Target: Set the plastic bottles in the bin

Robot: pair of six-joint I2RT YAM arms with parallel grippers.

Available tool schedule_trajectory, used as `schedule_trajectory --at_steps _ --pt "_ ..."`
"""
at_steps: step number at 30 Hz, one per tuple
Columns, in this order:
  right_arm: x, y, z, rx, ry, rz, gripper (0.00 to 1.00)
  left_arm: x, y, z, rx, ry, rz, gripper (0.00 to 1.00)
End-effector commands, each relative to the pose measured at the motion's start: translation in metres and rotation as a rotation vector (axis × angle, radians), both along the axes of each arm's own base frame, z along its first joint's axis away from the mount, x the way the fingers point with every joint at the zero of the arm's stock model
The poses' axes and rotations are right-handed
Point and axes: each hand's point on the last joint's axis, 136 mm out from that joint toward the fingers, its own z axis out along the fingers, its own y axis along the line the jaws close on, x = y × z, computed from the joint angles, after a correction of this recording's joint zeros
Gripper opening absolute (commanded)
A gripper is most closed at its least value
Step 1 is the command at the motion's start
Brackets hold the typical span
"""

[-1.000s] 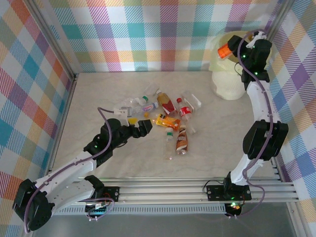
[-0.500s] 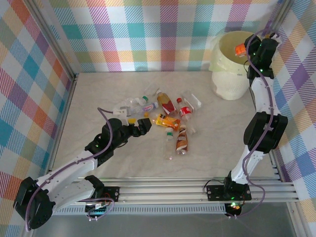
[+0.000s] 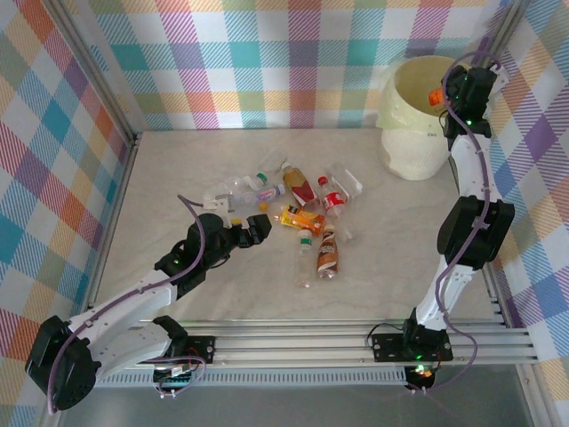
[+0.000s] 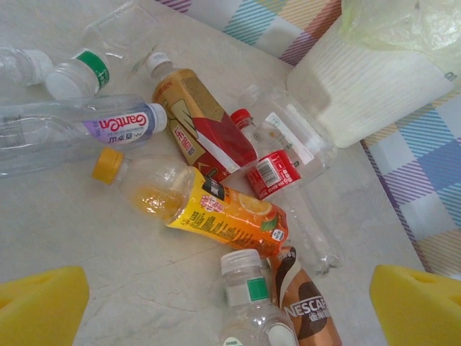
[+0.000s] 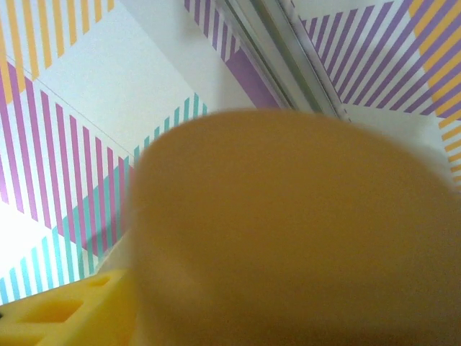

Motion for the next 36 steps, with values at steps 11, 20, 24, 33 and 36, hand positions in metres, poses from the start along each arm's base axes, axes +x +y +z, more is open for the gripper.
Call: schedule_trajectory --at_steps 11,20,24,33,36 --pt "-0.012 0.016 0.033 -0.106 0.000 0.029 0.86 0.004 0.013 -0.007 0.034 0.002 0.066 1.00" --pt "-0.027 0.038 0.060 -0.204 0.017 0.131 0.94 0.005 0.017 -0.006 0.042 -0.010 0.085 1.00" --pt "-0.040 0.059 0.063 -0.246 0.035 0.224 1.00 0.008 0.023 -0.008 0.039 -0.015 0.127 1.00" --pt "-0.104 0.134 0.033 -0.286 0.130 0.490 1.00 0.014 0.019 -0.008 0.042 -0.010 0.128 1.00" --pt "-0.130 0.172 0.006 -0.254 0.151 0.649 1.00 0.017 0.017 -0.009 0.045 -0.009 0.127 1.00"
